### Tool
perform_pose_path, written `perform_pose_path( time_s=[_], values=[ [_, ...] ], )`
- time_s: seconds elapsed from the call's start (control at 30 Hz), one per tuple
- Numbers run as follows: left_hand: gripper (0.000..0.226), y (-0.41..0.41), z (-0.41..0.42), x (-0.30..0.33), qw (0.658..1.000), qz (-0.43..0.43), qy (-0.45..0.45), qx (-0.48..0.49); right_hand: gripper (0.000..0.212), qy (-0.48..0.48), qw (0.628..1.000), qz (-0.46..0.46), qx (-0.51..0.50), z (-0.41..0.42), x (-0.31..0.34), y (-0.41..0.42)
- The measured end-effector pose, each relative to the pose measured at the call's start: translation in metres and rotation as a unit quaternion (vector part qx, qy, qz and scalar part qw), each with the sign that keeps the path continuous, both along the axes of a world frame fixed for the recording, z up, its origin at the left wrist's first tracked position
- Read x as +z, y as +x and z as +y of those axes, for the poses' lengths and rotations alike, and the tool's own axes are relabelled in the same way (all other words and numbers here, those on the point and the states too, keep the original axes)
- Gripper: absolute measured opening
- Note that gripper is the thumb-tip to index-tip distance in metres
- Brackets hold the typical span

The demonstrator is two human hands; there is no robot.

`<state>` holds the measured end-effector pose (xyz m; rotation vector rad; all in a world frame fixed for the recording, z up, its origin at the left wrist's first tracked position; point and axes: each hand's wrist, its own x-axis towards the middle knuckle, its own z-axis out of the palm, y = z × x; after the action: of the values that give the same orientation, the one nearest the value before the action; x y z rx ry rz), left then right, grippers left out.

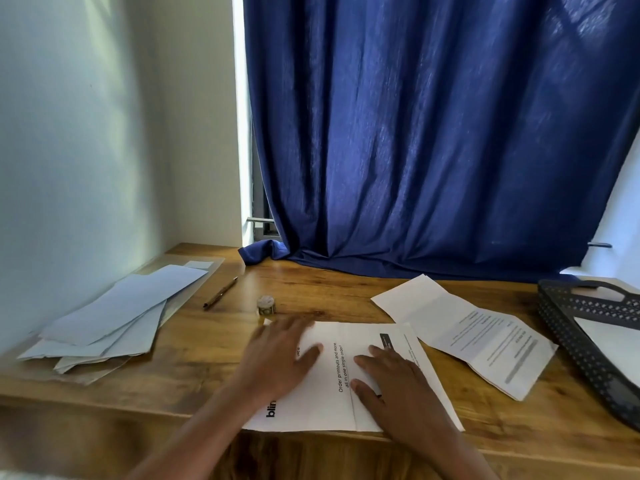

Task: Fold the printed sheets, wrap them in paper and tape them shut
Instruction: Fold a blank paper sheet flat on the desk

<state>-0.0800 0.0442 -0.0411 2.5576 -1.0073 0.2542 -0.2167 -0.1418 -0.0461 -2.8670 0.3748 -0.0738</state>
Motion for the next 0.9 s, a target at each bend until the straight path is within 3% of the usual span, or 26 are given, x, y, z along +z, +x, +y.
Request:
perform_pose_path(
  time_s=[0.03,0.1,0.17,0.23,0.33,0.47,0.73,0.83,0.9],
  values=[
    [0.055,0.016,0.001,0.003,0.999,-0.021,-0.030,0.025,0.092,0.003,1.000,-0.001,-0.003,0.000,0.000,-0.001],
    [0.051,0.048,0.007,0.009,0.995,-0.038,-0.053,0.069,0.081,0.011,1.000,-0.007,-0.010,0.001,-0.001,-0.002],
    [0.046,0.071,0.015,0.009,0.996,-0.061,0.003,0.059,0.073,0.019,1.000,-0.012,-0.015,0.001,-0.001,-0.003],
    [0.047,0.084,0.019,0.003,0.989,-0.115,0.091,0.006,0.088,0.025,1.000,-0.009,-0.014,0.002,-0.001,-0.003],
    [0.060,0.098,0.027,0.001,0.984,-0.117,0.136,0.008,0.106,0.030,0.999,-0.014,-0.017,0.002,-0.001,-0.003],
    [0.080,0.116,0.041,0.002,0.981,-0.095,0.163,0.047,0.064,0.027,0.999,-0.014,-0.020,0.001,-0.002,-0.004],
    [0.083,0.106,0.044,0.014,0.990,-0.043,0.093,0.095,0.061,0.025,0.999,-0.020,-0.017,0.000,-0.005,-0.003],
    [0.093,0.061,0.014,0.018,0.998,-0.052,0.016,0.016,0.062,0.023,1.000,-0.018,-0.009,0.000,-0.005,-0.002],
    [0.087,0.020,-0.006,0.014,0.998,-0.018,0.026,-0.049,0.064,0.036,0.999,-0.015,-0.001,-0.002,-0.003,-0.001]
  ],
)
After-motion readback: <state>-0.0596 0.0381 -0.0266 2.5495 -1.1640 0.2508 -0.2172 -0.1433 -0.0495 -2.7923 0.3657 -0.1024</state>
